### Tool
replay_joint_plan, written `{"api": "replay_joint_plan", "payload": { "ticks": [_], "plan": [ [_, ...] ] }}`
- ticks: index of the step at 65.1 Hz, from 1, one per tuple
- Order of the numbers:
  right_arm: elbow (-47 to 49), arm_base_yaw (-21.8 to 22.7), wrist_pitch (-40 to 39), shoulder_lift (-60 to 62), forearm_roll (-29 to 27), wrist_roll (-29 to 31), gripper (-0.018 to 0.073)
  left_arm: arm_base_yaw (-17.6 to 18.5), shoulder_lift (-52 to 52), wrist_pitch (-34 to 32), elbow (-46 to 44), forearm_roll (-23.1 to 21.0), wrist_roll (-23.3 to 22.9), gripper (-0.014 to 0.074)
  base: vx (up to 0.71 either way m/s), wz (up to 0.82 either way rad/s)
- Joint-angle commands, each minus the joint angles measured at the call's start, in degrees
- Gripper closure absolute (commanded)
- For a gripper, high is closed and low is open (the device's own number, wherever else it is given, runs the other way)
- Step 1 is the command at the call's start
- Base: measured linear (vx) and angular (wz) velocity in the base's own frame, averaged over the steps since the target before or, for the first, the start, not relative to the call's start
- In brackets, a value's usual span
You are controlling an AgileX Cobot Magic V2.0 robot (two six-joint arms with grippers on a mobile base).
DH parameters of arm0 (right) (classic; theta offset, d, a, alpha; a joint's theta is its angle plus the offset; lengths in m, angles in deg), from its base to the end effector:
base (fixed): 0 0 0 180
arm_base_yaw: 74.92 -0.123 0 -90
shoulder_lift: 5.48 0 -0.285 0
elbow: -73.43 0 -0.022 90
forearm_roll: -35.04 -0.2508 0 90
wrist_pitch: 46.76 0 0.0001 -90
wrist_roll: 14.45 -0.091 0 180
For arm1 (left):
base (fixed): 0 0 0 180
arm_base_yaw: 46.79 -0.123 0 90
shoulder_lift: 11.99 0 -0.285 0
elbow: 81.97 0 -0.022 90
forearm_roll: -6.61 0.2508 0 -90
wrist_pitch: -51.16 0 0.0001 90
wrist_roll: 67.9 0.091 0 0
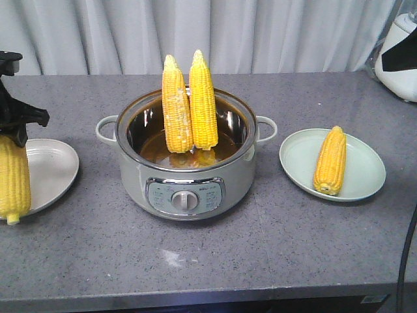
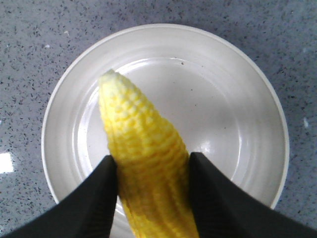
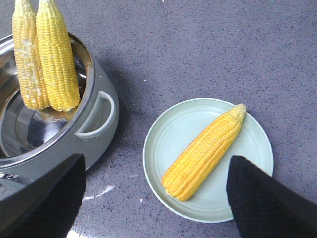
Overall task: Distribute corn equally
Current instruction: 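Lower the cob onto the white plate and open the left gripper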
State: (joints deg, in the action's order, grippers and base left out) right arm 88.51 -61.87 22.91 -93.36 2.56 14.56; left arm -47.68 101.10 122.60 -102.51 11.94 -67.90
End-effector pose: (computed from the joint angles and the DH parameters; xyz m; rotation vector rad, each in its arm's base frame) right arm 0.2772 -0.0172 0.4435 -0.3017 2.2923 0.3817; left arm 0.3881 0.0140 0.3089 0.0024 2.8600 0.1353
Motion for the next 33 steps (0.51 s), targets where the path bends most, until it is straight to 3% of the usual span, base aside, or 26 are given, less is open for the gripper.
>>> {"api": "replay_joint_plan", "payload": {
  "ticks": [1, 14, 24, 33],
  "plan": [
    [1.3, -0.1, -2.6, 1.8, -2.3, 0.6, -0.0003, -0.1, -2.9, -1.9, -1.3, -0.3, 0.0, 0.0571, 0.0, 0.0],
    [1.3, -0.1, -2.6, 1.8, -2.6, 0.6, -0.0003, -0.1, -2.9, -1.7, -1.3, -0.3, 0.0, 0.0482, 0.0, 0.0],
    [1.3, -0.1, -2.6, 1.8, -2.6, 0.6, -0.0003, -0.1, -2.9, -2.1, -1.3, -0.3, 0.0, 0.0312, 0.0, 0.0],
    [1.3, -0.1, -2.6, 1.8, -2.6, 0.6, -0.0003, -0.1, -2.9, -2.8, -1.3, -0.3, 0.0, 0.0094, 0.0, 0.0]
  ]
}}
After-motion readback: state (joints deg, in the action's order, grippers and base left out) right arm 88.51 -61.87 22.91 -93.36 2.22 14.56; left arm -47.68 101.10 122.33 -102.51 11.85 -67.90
